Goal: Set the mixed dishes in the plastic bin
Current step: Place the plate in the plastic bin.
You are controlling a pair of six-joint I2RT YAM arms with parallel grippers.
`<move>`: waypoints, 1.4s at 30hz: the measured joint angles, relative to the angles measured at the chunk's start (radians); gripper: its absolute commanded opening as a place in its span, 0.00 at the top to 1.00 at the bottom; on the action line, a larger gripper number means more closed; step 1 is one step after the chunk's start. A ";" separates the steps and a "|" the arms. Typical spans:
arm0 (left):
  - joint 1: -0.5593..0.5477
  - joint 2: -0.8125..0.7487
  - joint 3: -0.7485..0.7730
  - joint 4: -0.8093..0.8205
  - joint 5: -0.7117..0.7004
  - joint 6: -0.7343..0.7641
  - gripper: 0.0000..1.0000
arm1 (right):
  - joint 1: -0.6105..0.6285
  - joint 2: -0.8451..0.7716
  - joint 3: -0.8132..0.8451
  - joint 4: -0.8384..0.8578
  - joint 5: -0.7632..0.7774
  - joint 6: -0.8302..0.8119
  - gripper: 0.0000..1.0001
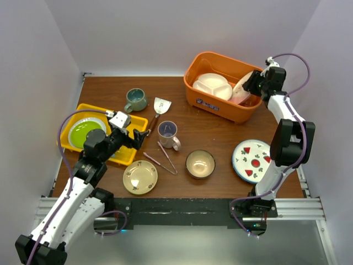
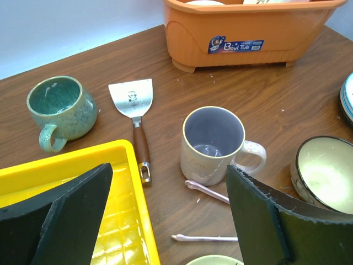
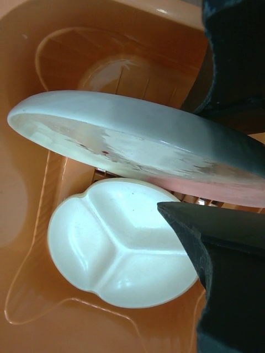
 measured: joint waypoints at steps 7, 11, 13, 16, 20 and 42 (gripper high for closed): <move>0.000 0.000 0.000 0.000 0.000 0.000 0.10 | 0.006 0.004 0.012 -0.008 0.009 -0.037 0.45; 0.000 0.000 0.000 0.000 0.000 0.000 0.11 | 0.008 0.004 0.023 -0.030 0.020 -0.056 0.44; 0.000 -0.001 0.000 0.000 0.002 0.000 0.10 | 0.009 0.004 0.027 -0.042 0.031 -0.064 0.44; 0.000 -0.001 0.000 0.000 0.005 0.000 0.10 | 0.010 0.004 0.030 -0.055 0.045 -0.077 0.46; 0.000 -0.002 0.000 0.000 0.009 0.000 0.10 | 0.010 0.003 0.030 -0.058 0.054 -0.085 0.46; 0.000 -0.003 0.000 0.001 0.012 0.000 0.10 | -0.059 -0.073 -0.002 -0.110 0.042 -0.043 0.84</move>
